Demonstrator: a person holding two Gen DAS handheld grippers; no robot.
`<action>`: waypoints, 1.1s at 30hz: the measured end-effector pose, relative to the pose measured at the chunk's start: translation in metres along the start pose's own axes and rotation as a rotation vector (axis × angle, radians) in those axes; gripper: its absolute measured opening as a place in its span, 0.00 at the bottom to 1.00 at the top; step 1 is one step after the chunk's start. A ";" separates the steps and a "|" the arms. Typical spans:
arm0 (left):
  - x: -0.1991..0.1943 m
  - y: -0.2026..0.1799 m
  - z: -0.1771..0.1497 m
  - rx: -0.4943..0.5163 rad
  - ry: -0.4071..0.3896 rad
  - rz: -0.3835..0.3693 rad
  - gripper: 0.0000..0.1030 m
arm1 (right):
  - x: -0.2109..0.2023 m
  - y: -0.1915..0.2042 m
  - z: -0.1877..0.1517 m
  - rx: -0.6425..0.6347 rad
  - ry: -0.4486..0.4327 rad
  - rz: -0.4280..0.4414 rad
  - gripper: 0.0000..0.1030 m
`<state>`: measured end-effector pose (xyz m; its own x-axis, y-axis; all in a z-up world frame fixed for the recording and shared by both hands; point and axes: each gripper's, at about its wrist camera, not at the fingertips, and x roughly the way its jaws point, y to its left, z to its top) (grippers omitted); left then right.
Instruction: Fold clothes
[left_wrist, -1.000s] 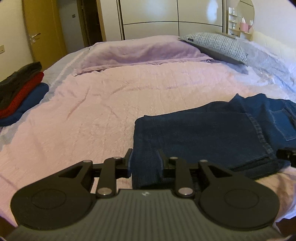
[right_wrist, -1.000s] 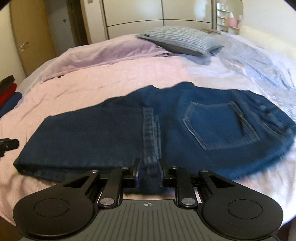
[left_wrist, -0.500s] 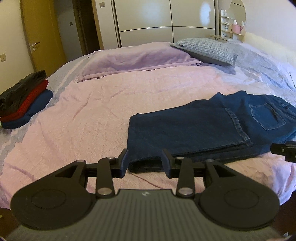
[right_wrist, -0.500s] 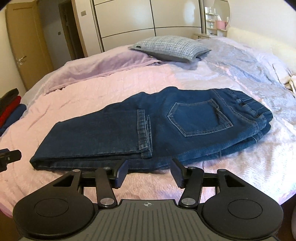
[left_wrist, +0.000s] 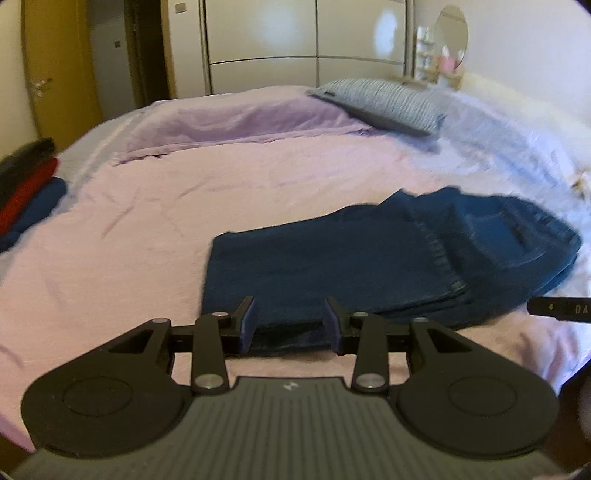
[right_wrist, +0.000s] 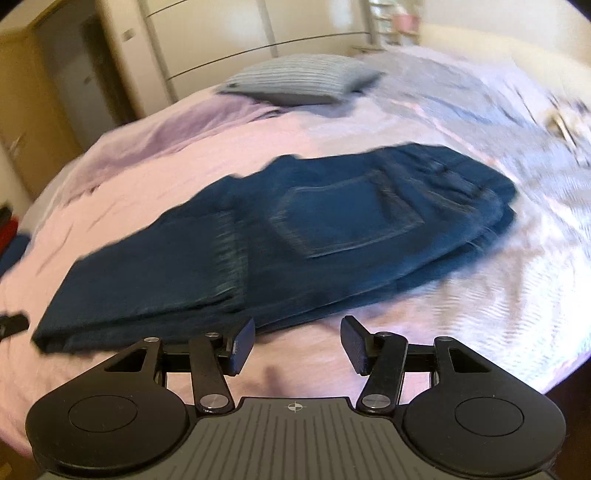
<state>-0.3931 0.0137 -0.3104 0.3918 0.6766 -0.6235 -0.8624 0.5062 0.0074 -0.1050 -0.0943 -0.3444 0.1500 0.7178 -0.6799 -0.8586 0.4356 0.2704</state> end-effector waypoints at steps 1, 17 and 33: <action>0.003 0.001 0.001 -0.012 -0.005 -0.014 0.34 | 0.001 -0.017 0.004 0.058 -0.013 0.010 0.54; 0.055 0.019 0.013 -0.166 0.004 -0.072 0.34 | 0.055 -0.223 0.014 1.017 -0.210 0.285 0.65; 0.066 0.062 0.005 -0.309 0.016 -0.093 0.34 | 0.066 -0.194 0.025 0.847 -0.178 0.094 0.25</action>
<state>-0.4195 0.0926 -0.3470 0.4702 0.6257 -0.6224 -0.8808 0.3773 -0.2861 0.0835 -0.1179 -0.4241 0.2318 0.8145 -0.5318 -0.2277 0.5769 0.7844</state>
